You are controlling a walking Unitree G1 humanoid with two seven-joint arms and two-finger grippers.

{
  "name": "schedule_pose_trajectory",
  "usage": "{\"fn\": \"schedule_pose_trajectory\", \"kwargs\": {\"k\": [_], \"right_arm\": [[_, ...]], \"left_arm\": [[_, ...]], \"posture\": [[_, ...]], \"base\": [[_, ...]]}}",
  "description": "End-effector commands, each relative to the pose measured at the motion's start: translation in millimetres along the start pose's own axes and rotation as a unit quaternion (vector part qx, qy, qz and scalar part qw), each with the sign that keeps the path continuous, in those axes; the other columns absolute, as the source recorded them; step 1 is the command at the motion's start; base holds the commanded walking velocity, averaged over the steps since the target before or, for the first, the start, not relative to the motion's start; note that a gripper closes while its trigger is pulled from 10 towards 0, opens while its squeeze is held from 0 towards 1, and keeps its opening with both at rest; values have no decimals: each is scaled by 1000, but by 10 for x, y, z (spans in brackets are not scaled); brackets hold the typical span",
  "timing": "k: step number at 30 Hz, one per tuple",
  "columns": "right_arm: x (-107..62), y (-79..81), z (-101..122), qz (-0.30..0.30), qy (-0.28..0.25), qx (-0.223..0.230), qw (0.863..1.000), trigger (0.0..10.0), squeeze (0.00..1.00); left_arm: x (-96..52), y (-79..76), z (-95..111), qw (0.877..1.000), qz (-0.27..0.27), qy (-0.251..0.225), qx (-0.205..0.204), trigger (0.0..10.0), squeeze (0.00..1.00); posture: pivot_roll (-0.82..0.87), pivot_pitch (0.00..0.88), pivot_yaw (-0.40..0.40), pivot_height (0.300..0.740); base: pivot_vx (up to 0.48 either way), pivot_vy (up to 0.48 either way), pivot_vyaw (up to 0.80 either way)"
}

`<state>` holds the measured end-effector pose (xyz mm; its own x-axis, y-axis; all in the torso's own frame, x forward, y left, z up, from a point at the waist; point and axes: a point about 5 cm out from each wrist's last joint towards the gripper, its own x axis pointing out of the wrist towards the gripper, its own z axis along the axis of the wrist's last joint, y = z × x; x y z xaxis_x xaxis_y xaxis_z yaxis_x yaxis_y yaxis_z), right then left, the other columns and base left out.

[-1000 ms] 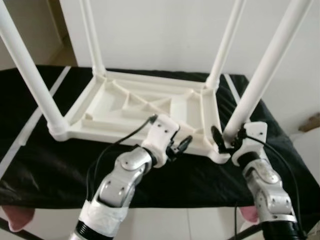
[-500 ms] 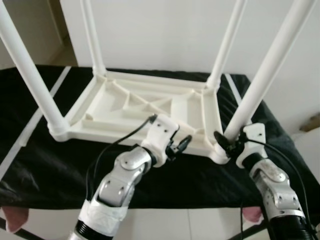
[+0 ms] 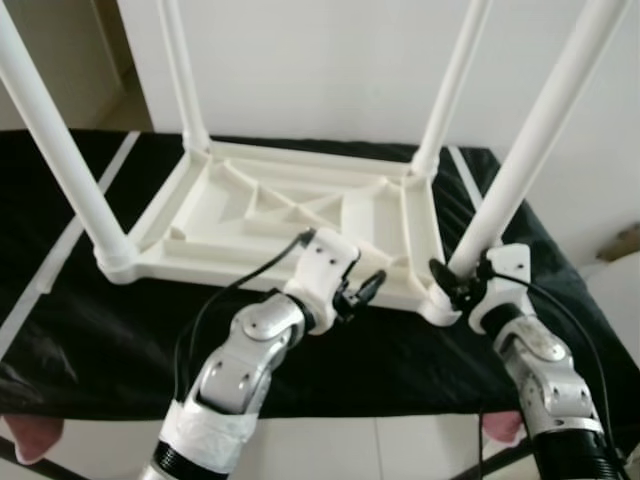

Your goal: Building children table

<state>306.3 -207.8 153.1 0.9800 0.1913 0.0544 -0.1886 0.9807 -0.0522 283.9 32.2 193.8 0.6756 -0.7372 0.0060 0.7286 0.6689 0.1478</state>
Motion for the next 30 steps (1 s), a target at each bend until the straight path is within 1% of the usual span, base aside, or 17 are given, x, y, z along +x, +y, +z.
{"fn": "schedule_pose_trajectory", "kwargs": {"k": [1, 3, 4, 5, 8, 9, 10, 13, 14, 16, 18, 19, 20, 21, 24, 29, 30], "right_arm": [[-26, -71, -60, -36, 23, 9, 999, 10000, 0], [-35, -73, -93, -87, 38, 13, 995, 10000, 0], [-35, -73, -93, -87, 38, 13, 995, 10000, 0], [-41, -72, -104, -105, 43, 14, 993, 10000, 0], [-65, 38, -99, -149, 40, 33, 987, 10000, 0], [-65, 38, -99, -149, 40, 33, 987, 10000, 0], [-71, 69, -98, -167, 40, 40, 984, 10000, 0], [-87, 174, -98, -242, 42, 52, 968, 10000, 0], [-87, 174, -98, -242, 42, 52, 968, 10000, 0], [-99, 254, -99, -289, 42, 62, 954, 10000, 0], [-95, 344, -105, -315, 47, 78, 945, 10000, 0], [-95, 344, -105, -315, 47, 78, 945, 10000, 0], [-88, 381, -110, -319, 51, 86, 943, 10000, 0], [-72, 414, -103, -314, 51, 92, 943, 10000, 0], [-51, 415, -37, -300, 34, 90, 949, 10000, 0], [-55, 427, -10, -291, 27, 82, 953, 10000, 0], [-48, 456, 17, -285, 19, 79, 955, 10000, 0]], "left_arm": [[-6, 1, -19, 1000, 10, 6, -3, 10000, 0], [-10, 3, -21, 1000, 10, 7, -4, 10000, 0], [-10, 3, -21, 1000, 10, 7, -4, 10000, 0], [-12, 3, -21, 1000, 10, 7, -4, 10000, 0], [-15, 1, -26, 1000, 10, 9, -5, 10000, 0], [-15, 1, -26, 1000, 10, 9, -5, 10000, 0], [-15, -1, -28, 1000, 10, 9, -6, 10000, 0], [-7, -10, -27, 1000, 9, 8, -6, 10000, 0], [-7, -10, -27, 1000, 9, 8, -6, 10000, 0], [-5, -8, -23, 1000, 9, 8, -5, 10000, 0], [-7, 1, -18, 1000, 10, 8, -5, 10000, 0], [-7, 1, -18, 1000, 10, 8, -5, 10000, 0], [-9, 5, -16, 1000, 11, 8, -5, 10000, 0], [-9, 7, -18, 1000, 12, 8, -4, 10000, 0], [-5, -1, -28, 1000, 11, 9, -5, 10000, 0], [3, -2, -29, 1000, 10, 8, -4, 10000, 0], [5, 3, -28, 1000, 12, 7, -5, 10000, 0]], "posture": [[-113, 118, -18, 740], [-116, 123, -16, 740], [-116, 123, -16, 740], [-116, 124, -16, 740], [-119, 126, -16, 740], [-119, 126, -16, 740], [-119, 126, -17, 740], [-109, 125, -18, 740], [-109, 125, -18, 740], [-105, 123, -19, 740], [-101, 126, -18, 740], [-101, 126, -18, 740], [-101, 127, -17, 740], [-104, 127, -16, 740], [-106, 125, -18, 740], [-108, 124, -21, 740], [-110, 123, -22, 740]], "base": [[0, 0, 0], [0, 0, 0], [0, 0, 0], [0, 0, 0], [0, 0, 0], [0, 0, 0], [0, 0, 0], [0, 0, 0], [0, 0, 0], [0, 0, 0], [0, 0, 0], [0, 0, 0], [0, 0, 0], [0, 0, 0], [0, 0, 0], [0, 0, 0], [0, 0, 0]]}}
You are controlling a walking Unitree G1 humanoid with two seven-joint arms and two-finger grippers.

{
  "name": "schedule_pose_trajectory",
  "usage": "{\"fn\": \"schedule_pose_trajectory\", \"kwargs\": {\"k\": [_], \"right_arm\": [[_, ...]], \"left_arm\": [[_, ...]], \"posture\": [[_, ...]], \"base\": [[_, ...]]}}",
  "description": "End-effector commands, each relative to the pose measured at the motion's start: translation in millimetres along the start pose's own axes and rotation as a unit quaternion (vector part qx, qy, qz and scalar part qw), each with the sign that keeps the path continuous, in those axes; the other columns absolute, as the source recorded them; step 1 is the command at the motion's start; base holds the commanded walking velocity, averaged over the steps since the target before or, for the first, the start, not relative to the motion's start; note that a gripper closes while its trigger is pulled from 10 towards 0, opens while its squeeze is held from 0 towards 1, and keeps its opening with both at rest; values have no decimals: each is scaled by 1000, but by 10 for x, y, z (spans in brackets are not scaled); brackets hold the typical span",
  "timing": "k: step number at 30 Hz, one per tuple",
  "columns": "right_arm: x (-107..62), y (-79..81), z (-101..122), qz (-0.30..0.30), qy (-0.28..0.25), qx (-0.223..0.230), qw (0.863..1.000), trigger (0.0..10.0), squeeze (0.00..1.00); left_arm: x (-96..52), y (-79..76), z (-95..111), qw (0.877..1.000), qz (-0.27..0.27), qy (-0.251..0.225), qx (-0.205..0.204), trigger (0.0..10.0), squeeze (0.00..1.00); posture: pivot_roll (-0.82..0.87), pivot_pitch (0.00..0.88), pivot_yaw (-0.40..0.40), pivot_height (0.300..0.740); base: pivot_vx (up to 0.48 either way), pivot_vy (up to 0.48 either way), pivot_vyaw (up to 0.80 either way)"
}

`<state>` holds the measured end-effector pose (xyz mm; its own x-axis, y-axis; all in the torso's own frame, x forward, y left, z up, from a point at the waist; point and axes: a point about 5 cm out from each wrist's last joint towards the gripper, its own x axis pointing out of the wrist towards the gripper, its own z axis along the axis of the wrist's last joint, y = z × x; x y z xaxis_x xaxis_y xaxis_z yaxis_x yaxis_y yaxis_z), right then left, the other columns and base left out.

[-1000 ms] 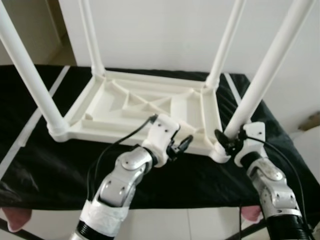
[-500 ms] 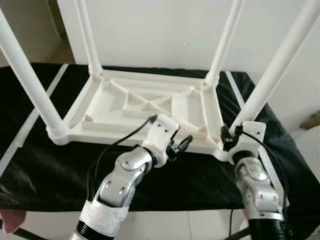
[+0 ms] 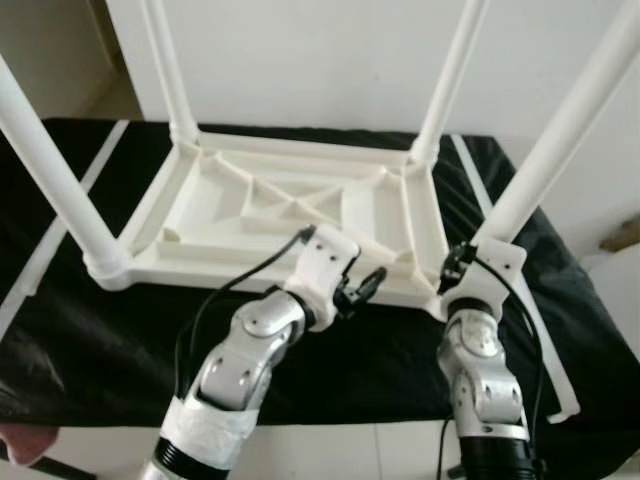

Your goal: Building children table

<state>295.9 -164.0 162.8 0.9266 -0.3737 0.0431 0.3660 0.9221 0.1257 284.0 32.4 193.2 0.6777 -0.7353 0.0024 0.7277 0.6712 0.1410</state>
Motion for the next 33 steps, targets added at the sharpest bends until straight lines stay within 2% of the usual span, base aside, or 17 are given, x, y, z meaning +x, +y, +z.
{"fn": "schedule_pose_trajectory", "kwargs": {"k": [1, 6, 7, 9, 10, 18, 23, 25, 27, 30, 31, 33], "right_arm": [[-35, -14, -96, -2, 25, 3, 1000, 10000, 0], [-36, -1, -81, 1, 23, 7, 1000, 10000, 0], [-33, 7, -71, 9, 19, 8, 1000, 10000, 82], [-33, 8, -68, 14, 17, 8, 1000, 10000, 82], [-40, 15, -61, 23, 13, 17, 1000, 10000, 1000], [-73, 48, 17, 58, -5, 30, 998, 10000, 1000], [-130, -2, 24, 128, -23, 10, 991, 10000, 1000], [-128, -44, 13, 136, -27, -5, 990, 10000, 1000], [-113, -161, -11, 160, -30, -24, 986, 10000, 0], [-104, -209, -18, 166, -31, -31, 985, 10000, 0], [-87, -279, -26, 189, -31, -35, 981, 10000, 0], [-87, -279, -26, 189, -31, -35, 981, 10000, 0]], "left_arm": [[8, 3, -21, 1000, 11, 4, -2, 10000, 0], [6, -2, -19, 1000, 12, 4, -2, 10000, 0], [4, -6, -19, 1000, 13, 3, -2, 10000, 0], [2, -5, -19, 1000, 13, 2, -2, 10000, 0], [-3, -3, -15, 1000, 14, -2, 6, 10000, 0], [-59, -2, -73, 1000, 8, -3, 11, 10000, 0], [-116, -35, -312, 999, -23, 23, 25, 10000, 0], [-122, -42, -337, 999, -26, 26, 34, 10000, 0], [-126, -57, -351, 998, -34, 29, 47, 10000, 0], [-126, -62, -353, 997, -37, 30, 52, 10000, 0], [-126, -75, -362, 996, -44, 34, 75, 10000, 0], [-126, -75, -362, 996, -44, 34, 75, 10000, 0]], "posture": [[-110, 124, -24, 740], [-109, 125, -26, 740], [-106, 126, -31, 740], [-106, 126, -31, 740], [-105, 126, -33, 740], [-112, 137, -34, 740], [-125, 137, -18, 740], [-125, 137, -17, 740], [-130, 136, -9, 740], [-130, 136, -9, 740], [-129, 133, 1, 740], [-129, 133, 1, 740]], "base": [[0, 0, 0], [0, 0, 0], [0, 0, 0], [0, 0, 0], [0, 0, 0], [0, 0, 0], [0, 0, 0], [0, 0, 0], [0, 0, 0], [0, 0, 0], [0, 0, 0], [0, 0, 0]]}}
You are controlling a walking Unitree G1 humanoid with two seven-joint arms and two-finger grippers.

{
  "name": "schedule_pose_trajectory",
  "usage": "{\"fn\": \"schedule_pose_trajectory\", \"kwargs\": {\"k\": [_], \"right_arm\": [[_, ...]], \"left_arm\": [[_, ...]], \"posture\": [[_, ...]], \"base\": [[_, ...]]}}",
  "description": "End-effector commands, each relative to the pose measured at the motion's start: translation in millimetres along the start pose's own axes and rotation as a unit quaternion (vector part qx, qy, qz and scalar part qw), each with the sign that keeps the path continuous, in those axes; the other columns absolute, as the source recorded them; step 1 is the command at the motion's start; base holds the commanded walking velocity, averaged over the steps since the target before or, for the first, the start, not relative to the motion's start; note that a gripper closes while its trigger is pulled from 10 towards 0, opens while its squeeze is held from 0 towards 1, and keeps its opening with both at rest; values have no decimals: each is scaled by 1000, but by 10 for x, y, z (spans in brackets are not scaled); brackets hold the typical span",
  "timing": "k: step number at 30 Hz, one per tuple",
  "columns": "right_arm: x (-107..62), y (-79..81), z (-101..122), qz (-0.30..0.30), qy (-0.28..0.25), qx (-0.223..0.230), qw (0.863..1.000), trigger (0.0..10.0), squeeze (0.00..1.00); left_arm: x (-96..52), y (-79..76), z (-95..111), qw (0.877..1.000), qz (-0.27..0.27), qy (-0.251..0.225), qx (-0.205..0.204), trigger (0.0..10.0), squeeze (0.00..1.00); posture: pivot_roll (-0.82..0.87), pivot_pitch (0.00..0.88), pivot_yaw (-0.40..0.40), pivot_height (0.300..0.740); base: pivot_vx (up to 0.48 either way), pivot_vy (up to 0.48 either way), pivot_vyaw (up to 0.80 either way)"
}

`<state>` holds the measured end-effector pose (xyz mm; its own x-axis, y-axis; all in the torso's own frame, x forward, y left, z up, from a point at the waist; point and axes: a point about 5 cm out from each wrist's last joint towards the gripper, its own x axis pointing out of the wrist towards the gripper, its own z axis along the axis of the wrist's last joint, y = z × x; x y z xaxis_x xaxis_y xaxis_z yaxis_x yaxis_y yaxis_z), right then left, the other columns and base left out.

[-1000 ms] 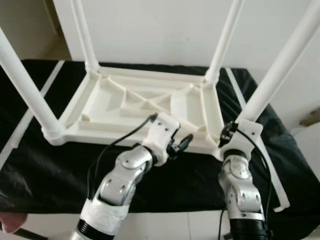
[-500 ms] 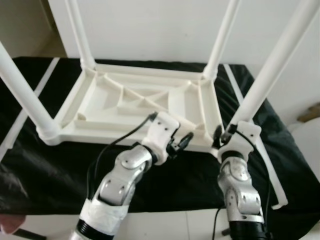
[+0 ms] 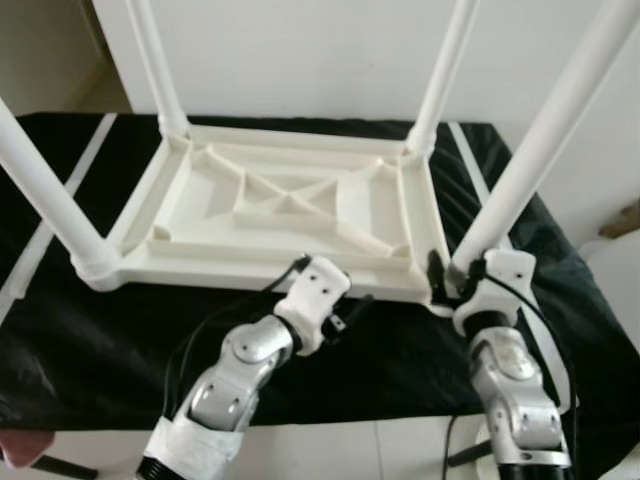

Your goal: Building children table

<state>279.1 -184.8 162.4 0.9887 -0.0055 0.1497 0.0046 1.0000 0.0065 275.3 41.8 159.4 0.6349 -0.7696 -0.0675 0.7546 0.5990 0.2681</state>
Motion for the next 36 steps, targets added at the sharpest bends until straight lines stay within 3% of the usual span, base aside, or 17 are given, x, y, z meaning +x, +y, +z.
{"fn": "schedule_pose_trajectory", "kwargs": {"k": [1, 3, 8, 9, 13, 23, 24, 25, 27, 28, 30, 36], "right_arm": [[-23, -73, -61, 27, 8, -4, 1000, 10000, 0], [-9, -175, -56, 71, 10, -19, 997, 10000, 0], [34, -211, -51, 137, 18, -44, 989, 10000, 0], [46, -207, -59, 160, 23, -51, 986, 10000, 0], [53, -206, -68, 181, 25, -56, 982, 10000, 0], [135, -196, -42, 228, 17, -68, 971, 10000, 0], [145, -219, -43, 229, 18, -66, 971, 6039, 0], [148, -233, -44, 230, 18, -64, 971, 8745, 0], [151, -245, -46, 232, 17, -62, 970, 8941, 0], [152, -252, -48, 234, 17, -61, 970, 10000, 0], [152, -259, -52, 235, 17, -61, 970, 10000, 0], [146, -271, -62, 234, 18, -57, 970, 10000, 0]], "left_arm": [[4, -42, -37, 1000, -19, 10, 15, 10000, 0], [-4, -57, -39, 999, -29, 9, 16, 10000, 0], [3, -51, -17, 999, -34, 2, 13, 10000, 0], [9, -44, -9, 999, -35, -1, -5, 10000, 0], [16, -40, -7, 999, -37, -4, -25, 10000, 0], [48, -37, -29, 1000, -25, -8, 15, 10000, 0], [53, -25, -18, 1000, -21, -11, 12, 10000, 0], [57, -12, -12, 1000, -17, -14, 5, 10000, 0], [60, 5, -17, 1000, -13, -13, -12, 10000, 0], [56, 25, -4, 999, -12, -20, -33, 10000, 1000], [46, 43, 17, 999, -14, -27, -45, 10000, 1000], [42, 41, 1, 1000, -8, -16, -19, 10000, 1000]], "posture": [[-132, 134, 5, 740], [-134, 132, 10, 740], [-138, 128, 15, 740], [-140, 124, 17, 740], [-140, 123, 17, 740], [-133, 107, 14, 740], [-133, 103, 12, 740], [-133, 103, 9, 740], [-133, 102, 8, 740], [-134, 103, 7, 740], [-133, 104, 6, 740], [-135, 103, 7, 740]], "base": [[0, 0, 0], [0, 0, 0], [0, 0, 0], [0, 0, 0], [0, 0, 0], [0, 0, 0], [0, 0, 0], [0, 0, 0], [0, 0, 0], [0, 0, 0], [0, 0, 0], [0, 0, 0]]}}
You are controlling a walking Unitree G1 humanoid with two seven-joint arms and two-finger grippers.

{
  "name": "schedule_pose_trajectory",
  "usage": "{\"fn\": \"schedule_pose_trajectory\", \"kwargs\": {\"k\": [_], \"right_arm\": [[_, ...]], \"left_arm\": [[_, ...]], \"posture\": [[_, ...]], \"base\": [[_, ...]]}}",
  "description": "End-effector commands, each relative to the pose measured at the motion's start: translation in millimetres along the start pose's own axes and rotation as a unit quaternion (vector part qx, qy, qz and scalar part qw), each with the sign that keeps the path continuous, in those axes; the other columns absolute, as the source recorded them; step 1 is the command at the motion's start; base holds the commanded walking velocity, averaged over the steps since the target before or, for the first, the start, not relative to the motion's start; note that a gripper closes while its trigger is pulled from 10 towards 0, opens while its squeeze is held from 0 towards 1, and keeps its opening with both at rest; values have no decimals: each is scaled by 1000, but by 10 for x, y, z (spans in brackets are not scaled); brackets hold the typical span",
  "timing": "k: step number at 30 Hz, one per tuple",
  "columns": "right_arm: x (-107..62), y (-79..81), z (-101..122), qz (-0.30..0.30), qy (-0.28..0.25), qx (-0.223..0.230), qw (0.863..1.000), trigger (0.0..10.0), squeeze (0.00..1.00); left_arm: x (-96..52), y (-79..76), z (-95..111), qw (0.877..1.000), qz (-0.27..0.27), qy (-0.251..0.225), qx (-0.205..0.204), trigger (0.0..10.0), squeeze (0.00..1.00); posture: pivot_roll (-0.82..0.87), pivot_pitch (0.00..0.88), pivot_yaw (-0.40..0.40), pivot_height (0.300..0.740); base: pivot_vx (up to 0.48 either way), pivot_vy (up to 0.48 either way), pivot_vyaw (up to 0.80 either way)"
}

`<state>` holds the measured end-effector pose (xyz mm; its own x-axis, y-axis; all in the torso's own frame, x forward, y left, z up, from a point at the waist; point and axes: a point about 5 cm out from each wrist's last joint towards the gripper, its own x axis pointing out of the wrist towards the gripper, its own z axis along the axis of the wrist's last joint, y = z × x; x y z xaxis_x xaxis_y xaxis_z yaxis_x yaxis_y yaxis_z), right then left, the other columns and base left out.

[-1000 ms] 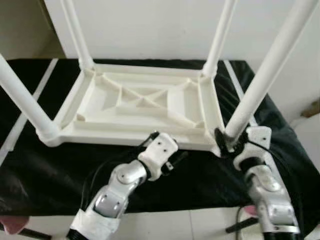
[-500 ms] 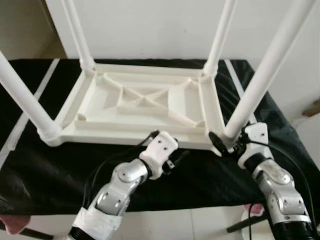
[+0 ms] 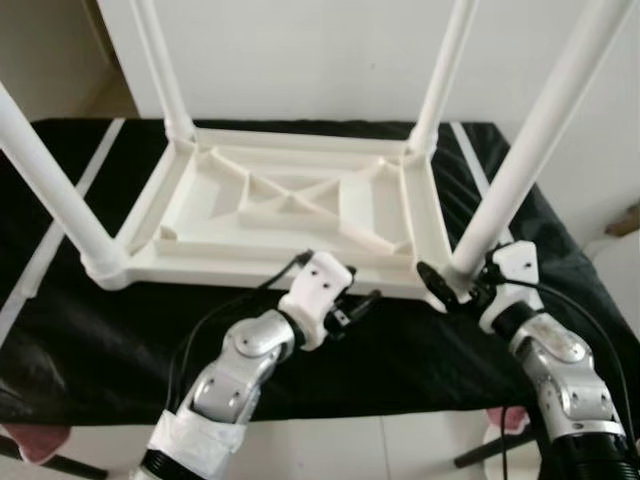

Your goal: Building children table

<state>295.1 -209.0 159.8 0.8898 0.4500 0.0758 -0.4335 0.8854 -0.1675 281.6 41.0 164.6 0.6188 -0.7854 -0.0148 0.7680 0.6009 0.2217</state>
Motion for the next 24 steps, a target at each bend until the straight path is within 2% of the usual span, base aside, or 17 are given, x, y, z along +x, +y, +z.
{"fn": "schedule_pose_trajectory", "kwargs": {"k": [1, 2, 3, 5, 16, 24], "right_arm": [[-21, -25, -21, 0, 1, 3, 1000, 10000, 0], [-21, -29, -24, 0, 0, 3, 1000, 10000, 0], [-20, -33, -26, 1, 0, 3, 1000, 10000, 0], [-17, -38, -30, 2, -1, 5, 1000, 10000, 0], [5, -57, -28, 5, -3, 3, 1000, 10000, 0], [10, -68, -21, 5, -7, 5, 1000, 10000, 0]], "left_arm": [[-6, -33, -40, 1000, -10, 10, 12, 3882, 0], [-8, -47, -37, 1000, -16, 8, 17, 3882, 0], [-8, -60, -37, 1000, -22, 6, 9, 2824, 0], [-8, -69, -28, 1000, -27, 2, 5, 0, 0], [-12, -87, -3, 999, -45, 1, 24, 0, 0], [3, -70, 2, 999, -36, 0, 28, 0, 0]], "posture": [[-135, 103, 7, 740], [-135, 103, 7, 740], [-136, 102, 6, 740], [-136, 100, 7, 740], [-132, 96, 5, 740], [-132, 95, 3, 740]], "base": [[0, 0, 0], [0, 0, 0], [0, 0, 0], [0, 0, 0], [0, 0, 0], [0, 0, 0]]}}
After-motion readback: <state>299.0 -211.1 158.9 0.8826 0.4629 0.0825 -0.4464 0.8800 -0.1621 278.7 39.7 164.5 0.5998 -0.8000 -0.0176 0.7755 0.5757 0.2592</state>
